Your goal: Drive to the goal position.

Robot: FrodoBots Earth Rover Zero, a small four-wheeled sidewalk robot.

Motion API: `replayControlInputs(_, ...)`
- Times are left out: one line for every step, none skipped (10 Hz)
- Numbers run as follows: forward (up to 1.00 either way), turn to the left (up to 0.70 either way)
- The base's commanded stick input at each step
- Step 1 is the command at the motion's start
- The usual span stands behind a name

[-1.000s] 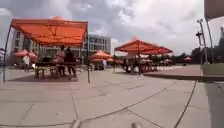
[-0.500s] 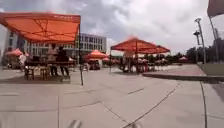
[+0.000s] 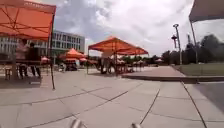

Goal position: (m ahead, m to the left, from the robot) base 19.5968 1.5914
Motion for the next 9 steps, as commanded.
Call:
replayControlInputs(0.85, -0.01)
replayControlInputs(0.85, -0.01)
replayControlInputs(0.85, -0.01)
replayControlInputs(0.85, -0.01)
replayControlInputs(0.85, -0.01)
replayControlInputs(0.85, 0.00)
replayControlInputs(0.85, 0.02)
replayControlInputs(0.85, 0.33)
replayControlInputs(0.85, 0.33)
